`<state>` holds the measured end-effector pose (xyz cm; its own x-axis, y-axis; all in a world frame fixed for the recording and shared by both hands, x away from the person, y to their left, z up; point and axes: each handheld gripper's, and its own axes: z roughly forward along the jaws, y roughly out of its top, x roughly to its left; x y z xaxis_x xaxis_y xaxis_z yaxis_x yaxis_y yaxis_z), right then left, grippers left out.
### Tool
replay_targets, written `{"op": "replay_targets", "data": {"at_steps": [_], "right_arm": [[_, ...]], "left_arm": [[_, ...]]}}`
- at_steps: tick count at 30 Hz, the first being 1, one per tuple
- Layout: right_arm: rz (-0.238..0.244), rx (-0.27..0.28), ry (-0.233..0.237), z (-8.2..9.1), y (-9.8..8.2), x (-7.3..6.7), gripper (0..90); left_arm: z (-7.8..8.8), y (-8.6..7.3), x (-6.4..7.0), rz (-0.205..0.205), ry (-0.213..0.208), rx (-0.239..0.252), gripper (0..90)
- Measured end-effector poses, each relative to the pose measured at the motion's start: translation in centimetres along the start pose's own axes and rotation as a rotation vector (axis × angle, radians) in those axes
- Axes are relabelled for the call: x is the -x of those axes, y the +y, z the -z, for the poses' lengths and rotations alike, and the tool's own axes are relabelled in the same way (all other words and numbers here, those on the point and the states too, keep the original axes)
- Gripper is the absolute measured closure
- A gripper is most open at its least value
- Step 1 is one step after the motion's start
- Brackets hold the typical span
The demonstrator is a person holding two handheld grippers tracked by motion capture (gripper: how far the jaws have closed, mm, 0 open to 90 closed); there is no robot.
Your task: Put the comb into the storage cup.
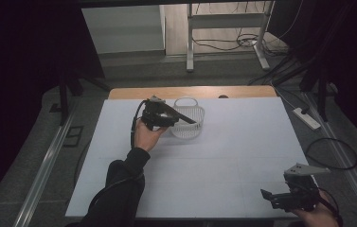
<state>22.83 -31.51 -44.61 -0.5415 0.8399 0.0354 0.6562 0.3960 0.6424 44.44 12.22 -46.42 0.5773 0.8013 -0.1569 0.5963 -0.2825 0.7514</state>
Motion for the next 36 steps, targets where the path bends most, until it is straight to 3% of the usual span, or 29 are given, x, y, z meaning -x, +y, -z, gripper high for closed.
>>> {"op": "replay_targets", "data": {"at_steps": [13,22,33,36], "right_arm": [[0.001,-0.001,0.0,0.0,0.0,0.0,1.7],[0.004,-0.001,-0.002,0.0,0.0,-0.1,1.7],[0.011,0.0,-0.003,0.0,0.0,-0.1,1.5],[0.014,0.0,-0.004,0.0,0.0,-0.2,1.4]], "left_arm": [[0.5,-0.7,-0.4,0.012,-0.02,0.002,9.5],[1.4,-1.2,-0.4,-0.014,-0.039,-0.014,3.5],[2.0,-1.9,-0.1,-0.074,-0.03,-0.041,1.1],[2.3,-2.1,-0.1,-0.074,-0.033,-0.038,0.7]]}}
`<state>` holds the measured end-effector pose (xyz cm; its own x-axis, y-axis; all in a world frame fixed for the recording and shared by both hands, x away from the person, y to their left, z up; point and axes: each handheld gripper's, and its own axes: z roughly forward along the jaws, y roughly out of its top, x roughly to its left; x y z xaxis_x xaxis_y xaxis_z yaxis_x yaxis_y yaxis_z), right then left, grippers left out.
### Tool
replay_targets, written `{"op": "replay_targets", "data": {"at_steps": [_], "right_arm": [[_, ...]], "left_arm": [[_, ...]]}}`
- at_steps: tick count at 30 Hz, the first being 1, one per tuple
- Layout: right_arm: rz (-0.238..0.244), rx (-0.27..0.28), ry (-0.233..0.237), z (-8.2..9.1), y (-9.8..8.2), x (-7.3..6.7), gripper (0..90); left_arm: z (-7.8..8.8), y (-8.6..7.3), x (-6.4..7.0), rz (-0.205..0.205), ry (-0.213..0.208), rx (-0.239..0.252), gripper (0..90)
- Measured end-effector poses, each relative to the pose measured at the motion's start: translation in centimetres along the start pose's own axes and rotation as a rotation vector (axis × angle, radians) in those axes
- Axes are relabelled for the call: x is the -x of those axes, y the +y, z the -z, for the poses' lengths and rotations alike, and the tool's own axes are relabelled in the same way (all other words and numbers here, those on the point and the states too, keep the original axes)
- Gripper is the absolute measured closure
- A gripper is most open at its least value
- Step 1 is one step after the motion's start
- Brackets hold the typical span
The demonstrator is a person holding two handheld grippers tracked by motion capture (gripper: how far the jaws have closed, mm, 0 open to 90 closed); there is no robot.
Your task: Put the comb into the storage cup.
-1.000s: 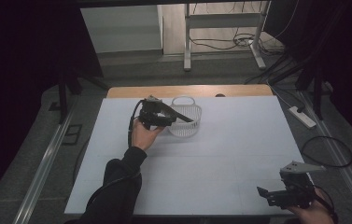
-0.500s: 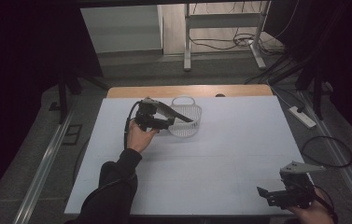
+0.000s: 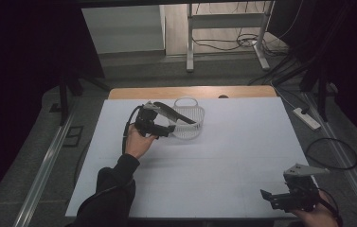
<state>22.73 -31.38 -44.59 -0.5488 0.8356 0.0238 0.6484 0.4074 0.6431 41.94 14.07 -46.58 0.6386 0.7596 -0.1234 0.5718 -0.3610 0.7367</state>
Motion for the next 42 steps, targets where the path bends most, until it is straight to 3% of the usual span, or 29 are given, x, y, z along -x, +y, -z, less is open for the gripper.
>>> {"op": "replay_targets", "data": {"at_steps": [7,18,42], "right_arm": [[0.005,0.008,0.002,0.1,0.0,-0.1,1.1],[0.011,0.028,0.007,0.3,-0.1,-0.1,0.2],[0.023,0.046,0.005,0.4,-0.1,-0.3,0.1]], "left_arm": [[0.6,-0.5,-0.1,0.009,-0.031,0.004,0.1],[1.8,-0.9,0.3,-0.011,-0.033,0.002,0.0],[4.4,-2.4,1.0,-0.012,-0.05,0.027,0.0]]}}
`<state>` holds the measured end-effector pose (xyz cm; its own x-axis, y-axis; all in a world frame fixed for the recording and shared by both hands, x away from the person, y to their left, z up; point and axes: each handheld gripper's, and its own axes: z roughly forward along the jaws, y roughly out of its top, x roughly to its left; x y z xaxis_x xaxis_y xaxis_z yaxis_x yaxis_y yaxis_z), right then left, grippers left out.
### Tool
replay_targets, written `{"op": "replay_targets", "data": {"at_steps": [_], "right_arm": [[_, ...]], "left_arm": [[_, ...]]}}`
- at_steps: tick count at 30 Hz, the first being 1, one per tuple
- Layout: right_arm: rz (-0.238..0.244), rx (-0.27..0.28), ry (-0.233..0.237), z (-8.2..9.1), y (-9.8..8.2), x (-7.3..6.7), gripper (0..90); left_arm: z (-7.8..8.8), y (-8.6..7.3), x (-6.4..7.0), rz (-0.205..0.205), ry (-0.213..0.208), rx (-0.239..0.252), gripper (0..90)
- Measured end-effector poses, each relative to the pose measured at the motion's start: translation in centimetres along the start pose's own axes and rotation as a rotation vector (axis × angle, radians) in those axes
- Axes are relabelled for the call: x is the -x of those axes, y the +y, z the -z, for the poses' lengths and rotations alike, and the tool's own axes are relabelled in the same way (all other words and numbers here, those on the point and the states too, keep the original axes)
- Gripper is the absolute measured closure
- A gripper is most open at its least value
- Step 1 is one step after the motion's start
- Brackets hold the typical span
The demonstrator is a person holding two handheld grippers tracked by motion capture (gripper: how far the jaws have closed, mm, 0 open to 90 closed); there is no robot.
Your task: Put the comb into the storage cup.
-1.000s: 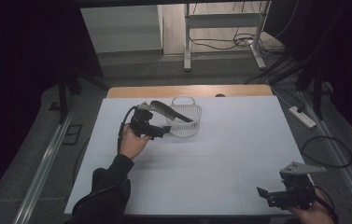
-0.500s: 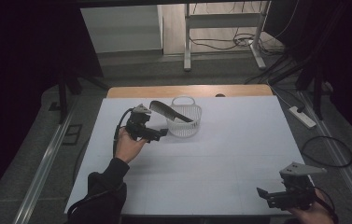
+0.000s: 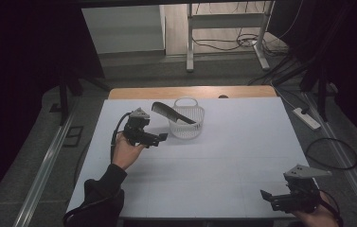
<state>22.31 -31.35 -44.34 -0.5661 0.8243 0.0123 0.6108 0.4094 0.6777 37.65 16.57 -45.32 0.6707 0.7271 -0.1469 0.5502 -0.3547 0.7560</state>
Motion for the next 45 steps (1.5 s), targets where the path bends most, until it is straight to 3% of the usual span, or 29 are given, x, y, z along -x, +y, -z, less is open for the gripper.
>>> {"op": "replay_targets", "data": {"at_steps": [17,32,45], "right_arm": [[0.013,0.007,0.0,0.0,0.0,-0.1,0.1],[0.017,0.019,-0.003,0.1,0.0,-0.2,0.1],[0.02,0.019,-0.008,0.1,0.0,-0.2,0.0]], "left_arm": [[2.5,-1.4,0.4,0.008,0.007,0.019,0.0],[3.9,-2.7,1.3,0.016,-0.015,0.035,0.0],[5.3,-3.9,2.1,0.012,-0.008,0.04,0.0]]}}
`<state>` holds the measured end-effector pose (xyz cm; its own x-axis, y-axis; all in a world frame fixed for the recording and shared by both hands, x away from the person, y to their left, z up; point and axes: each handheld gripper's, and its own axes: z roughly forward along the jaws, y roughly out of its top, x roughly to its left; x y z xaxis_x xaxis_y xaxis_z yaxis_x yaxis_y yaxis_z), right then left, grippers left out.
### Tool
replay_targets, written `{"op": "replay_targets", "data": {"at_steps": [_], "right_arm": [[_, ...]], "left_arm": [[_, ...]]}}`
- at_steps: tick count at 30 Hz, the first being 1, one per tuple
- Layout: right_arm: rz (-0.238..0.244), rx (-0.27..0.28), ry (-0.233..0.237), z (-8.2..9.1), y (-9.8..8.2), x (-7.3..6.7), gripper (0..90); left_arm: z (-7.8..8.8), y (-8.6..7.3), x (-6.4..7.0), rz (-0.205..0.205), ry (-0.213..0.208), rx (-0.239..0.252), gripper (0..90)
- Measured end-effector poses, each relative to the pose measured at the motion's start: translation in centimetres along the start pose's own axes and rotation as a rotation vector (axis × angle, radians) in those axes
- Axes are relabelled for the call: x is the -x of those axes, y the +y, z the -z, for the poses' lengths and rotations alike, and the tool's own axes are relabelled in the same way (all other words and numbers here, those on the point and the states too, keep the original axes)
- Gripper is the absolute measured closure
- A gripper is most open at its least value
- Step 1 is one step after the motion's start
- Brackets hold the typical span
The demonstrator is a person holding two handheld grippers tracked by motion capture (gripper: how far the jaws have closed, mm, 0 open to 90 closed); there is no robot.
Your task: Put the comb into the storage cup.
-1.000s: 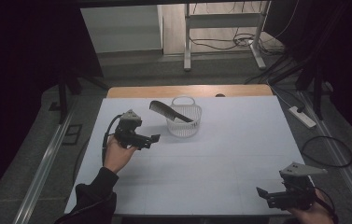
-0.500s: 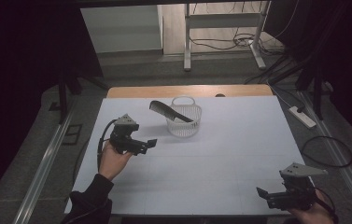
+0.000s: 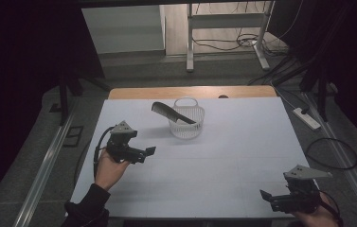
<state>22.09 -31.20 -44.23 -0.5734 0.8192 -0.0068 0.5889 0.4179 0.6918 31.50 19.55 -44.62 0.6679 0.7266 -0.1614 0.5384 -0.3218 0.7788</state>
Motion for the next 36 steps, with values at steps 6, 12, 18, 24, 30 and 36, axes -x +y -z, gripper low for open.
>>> {"op": "replay_targets", "data": {"at_steps": [6,12,18,24,30,36], "right_arm": [[0.0,0.001,0.0,0.0,0.0,0.0,0.0],[0.001,0.002,0.0,0.0,0.0,0.0,0.0],[0.003,0.0,-0.001,0.0,0.0,0.0,0.0],[0.003,-0.001,-0.001,0.0,0.0,-0.1,0.0],[0.004,-0.001,-0.001,0.0,0.0,-0.1,0.0],[0.004,0.0,-0.001,0.0,0.0,-0.1,0.0]], "left_arm": [[0.6,-0.4,0.2,0.003,-0.001,0.005,0.0],[1.1,-0.9,0.4,0.007,0.0,0.006,0.0],[1.7,-1.5,0.5,0.011,0.009,0.001,0.0],[2.4,-2.0,0.6,0.022,0.014,0.006,0.0],[2.9,-2.6,0.7,0.031,0.016,0.003,0.0],[3.4,-3.2,0.9,0.038,0.022,0.003,0.0]]}}
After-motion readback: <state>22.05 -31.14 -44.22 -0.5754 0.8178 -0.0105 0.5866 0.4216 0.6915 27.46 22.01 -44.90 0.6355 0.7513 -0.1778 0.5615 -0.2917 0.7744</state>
